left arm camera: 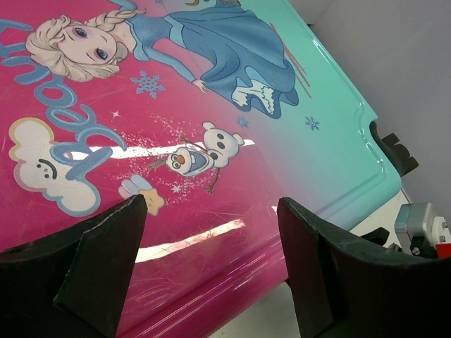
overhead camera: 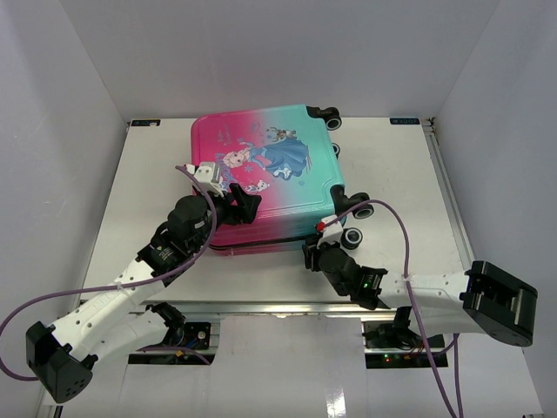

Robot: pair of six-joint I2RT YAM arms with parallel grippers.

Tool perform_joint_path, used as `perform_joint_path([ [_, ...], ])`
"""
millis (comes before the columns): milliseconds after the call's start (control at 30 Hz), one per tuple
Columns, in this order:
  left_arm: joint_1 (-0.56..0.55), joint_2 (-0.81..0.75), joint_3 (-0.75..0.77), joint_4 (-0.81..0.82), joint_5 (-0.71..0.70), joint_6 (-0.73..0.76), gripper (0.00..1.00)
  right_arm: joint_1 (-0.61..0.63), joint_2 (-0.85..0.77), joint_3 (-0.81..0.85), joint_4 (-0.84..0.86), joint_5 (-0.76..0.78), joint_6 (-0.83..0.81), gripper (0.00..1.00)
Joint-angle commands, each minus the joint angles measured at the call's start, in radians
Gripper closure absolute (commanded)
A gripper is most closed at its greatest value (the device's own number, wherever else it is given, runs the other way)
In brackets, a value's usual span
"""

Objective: Pack the luggage

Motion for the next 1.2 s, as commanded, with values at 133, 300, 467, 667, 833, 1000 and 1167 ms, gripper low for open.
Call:
perform_joint_path([
  [133, -0.004, -0.021, -0.02, -0.039, 0.008, 0.001, 0.14, 0.017, 0.035, 0.048, 0.067, 0.144, 0.002, 0.57],
  [300, -0.005, -0.023, -0.02, -0.039, 0.012, 0.003, 0.14, 0.025, 0.031, 0.057, 0.068, 0.148, -0.007, 0.58],
  [467, -0.007, -0.033, -0.024, -0.039, 0.012, 0.001, 0.14, 0.035, 0.005, 0.087, 0.019, 0.144, 0.003, 0.57],
  [667, -0.01, -0.054, -0.032, -0.039, 0.011, 0.0, 0.14, 0.037, -0.01, 0.126, -0.07, 0.116, 0.038, 0.56],
  [833, -0.014, -0.058, -0.034, -0.039, 0.012, -0.001, 0.14, 0.035, -0.017, 0.133, -0.08, 0.084, 0.04, 0.54],
  [1000, -0.018, -0.065, -0.037, -0.039, 0.01, 0.0, 0.14, 0.036, -0.019, 0.136, -0.087, 0.068, 0.038, 0.53],
  [1167, -0.019, -0.069, -0.038, -0.04, 0.008, 0.0, 0.14, 0.03, -0.029, 0.133, -0.086, 0.017, 0.025, 0.52],
])
